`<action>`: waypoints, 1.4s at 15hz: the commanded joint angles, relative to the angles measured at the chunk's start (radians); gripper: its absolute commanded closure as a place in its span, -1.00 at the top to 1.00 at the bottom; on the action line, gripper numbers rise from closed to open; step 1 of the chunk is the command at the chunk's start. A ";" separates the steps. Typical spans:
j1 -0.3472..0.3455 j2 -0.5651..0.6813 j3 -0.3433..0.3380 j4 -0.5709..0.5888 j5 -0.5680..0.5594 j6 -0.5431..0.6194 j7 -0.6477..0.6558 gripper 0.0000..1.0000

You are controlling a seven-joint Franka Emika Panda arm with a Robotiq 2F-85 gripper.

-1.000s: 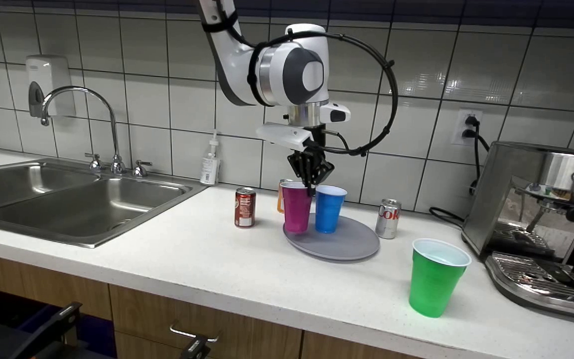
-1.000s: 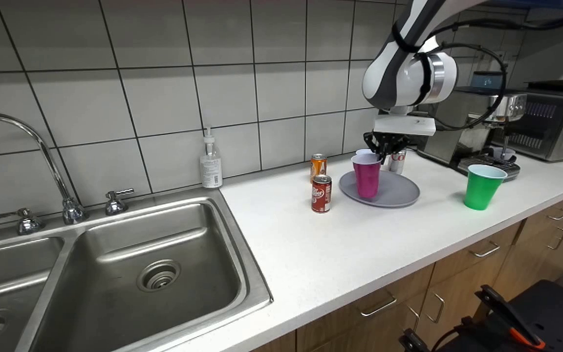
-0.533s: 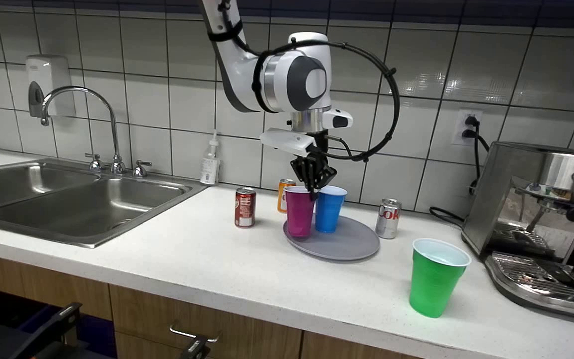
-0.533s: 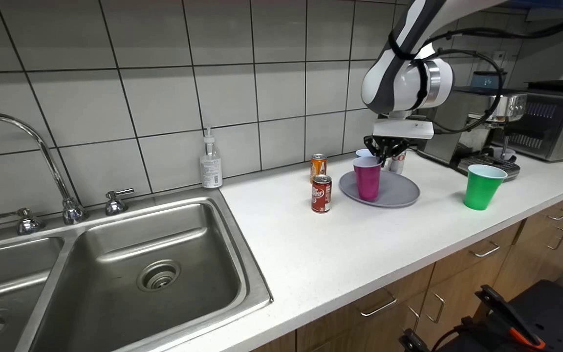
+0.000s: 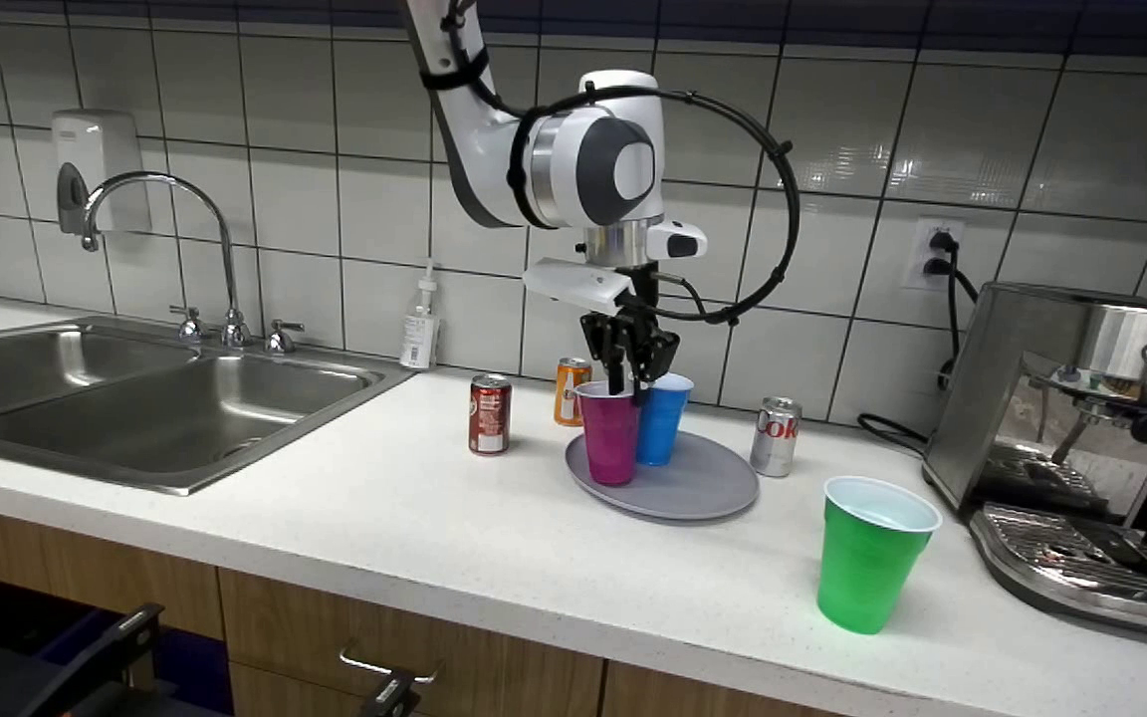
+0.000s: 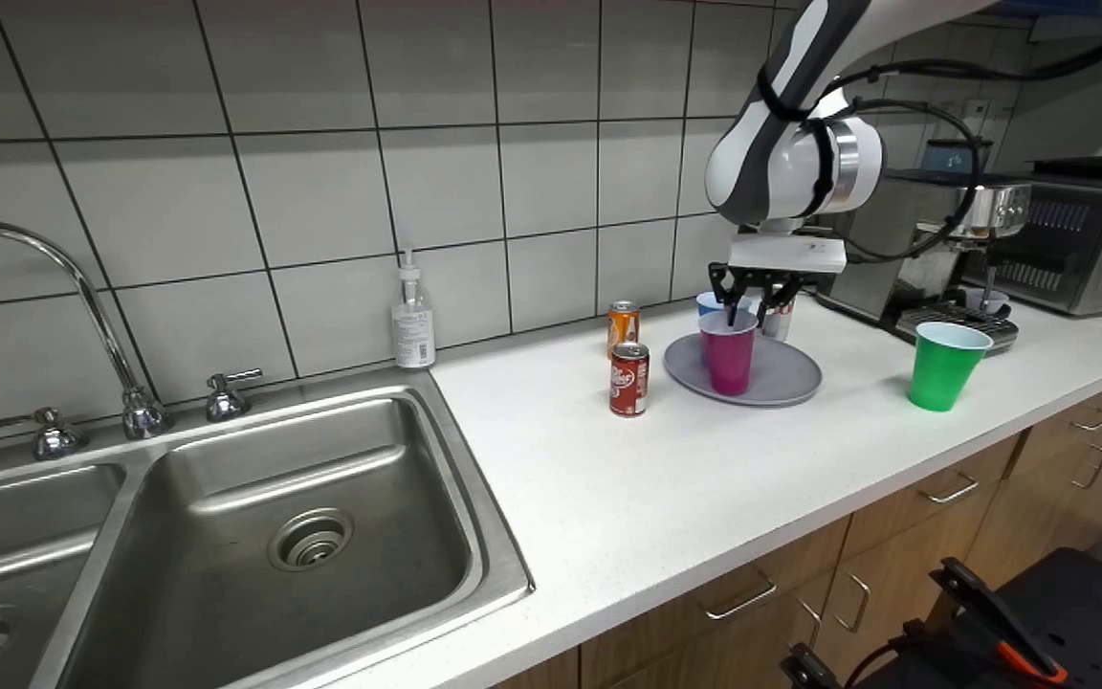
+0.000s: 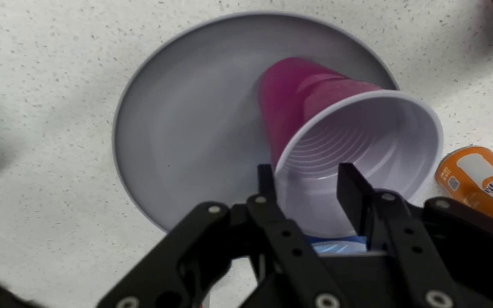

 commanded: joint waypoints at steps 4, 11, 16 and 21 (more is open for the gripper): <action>-0.007 -0.015 0.004 0.014 0.026 -0.006 -0.011 0.92; -0.016 -0.065 -0.004 -0.013 0.047 0.013 -0.010 0.93; -0.025 -0.101 -0.032 -0.033 0.044 0.029 -0.001 0.93; -0.037 -0.135 -0.066 -0.065 0.035 0.045 0.009 0.93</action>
